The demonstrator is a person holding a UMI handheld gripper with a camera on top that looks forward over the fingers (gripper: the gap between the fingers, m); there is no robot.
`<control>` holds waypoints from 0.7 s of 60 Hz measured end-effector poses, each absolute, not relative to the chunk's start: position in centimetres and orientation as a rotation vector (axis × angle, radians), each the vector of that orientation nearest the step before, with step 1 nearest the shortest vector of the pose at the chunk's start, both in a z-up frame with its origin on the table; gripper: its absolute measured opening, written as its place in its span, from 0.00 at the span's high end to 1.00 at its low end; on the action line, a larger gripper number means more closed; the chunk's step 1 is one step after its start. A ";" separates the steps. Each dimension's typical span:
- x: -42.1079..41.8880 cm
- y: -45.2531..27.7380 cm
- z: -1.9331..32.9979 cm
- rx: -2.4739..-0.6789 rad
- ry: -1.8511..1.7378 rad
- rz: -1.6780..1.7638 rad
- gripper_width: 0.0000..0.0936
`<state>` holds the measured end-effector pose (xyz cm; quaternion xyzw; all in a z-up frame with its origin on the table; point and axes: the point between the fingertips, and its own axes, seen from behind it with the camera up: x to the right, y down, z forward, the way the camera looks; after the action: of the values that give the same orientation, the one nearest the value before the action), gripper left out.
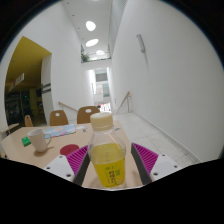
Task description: Pour water
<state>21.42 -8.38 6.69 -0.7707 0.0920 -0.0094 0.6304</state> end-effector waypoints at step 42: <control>8.1 5.2 24.1 -1.390 -0.868 -1.242 0.66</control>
<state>8.13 5.18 24.14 -0.5788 -0.3613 -0.5174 0.5165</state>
